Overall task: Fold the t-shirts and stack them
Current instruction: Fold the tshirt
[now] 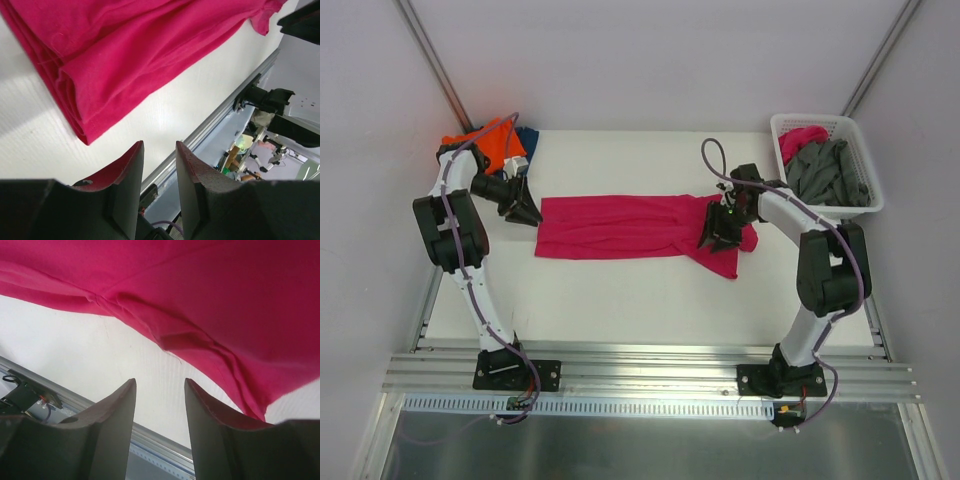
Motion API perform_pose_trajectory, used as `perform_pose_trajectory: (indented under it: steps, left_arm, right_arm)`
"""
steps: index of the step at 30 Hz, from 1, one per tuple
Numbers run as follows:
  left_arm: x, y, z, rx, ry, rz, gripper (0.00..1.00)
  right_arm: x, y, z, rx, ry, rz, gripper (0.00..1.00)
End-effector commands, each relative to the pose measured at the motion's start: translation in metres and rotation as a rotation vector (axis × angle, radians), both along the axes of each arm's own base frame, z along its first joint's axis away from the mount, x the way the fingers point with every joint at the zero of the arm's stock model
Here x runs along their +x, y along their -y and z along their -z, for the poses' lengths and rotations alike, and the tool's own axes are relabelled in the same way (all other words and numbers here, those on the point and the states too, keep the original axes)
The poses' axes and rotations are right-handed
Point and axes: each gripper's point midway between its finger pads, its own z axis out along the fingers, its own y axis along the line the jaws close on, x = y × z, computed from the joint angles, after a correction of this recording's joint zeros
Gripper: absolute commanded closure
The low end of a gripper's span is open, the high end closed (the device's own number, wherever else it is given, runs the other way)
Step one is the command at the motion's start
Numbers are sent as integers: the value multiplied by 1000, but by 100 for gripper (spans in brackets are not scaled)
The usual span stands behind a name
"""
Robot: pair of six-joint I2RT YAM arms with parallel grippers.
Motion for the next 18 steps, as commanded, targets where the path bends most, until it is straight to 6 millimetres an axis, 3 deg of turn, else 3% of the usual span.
perform_pose_trajectory:
  steps: [1,11,18]
  left_arm:
    - [-17,14,-37,-49,28,5,67]
    - [-27,19,-43,-73,26,1,67]
    - [-21,19,-46,-73,39,-5,67]
  right_arm:
    - [17,-11,-3,-27,40,-50,53]
    - [32,-37,4,-26,40,-107,53]
    - [31,-23,-8,-60,79,-103,56]
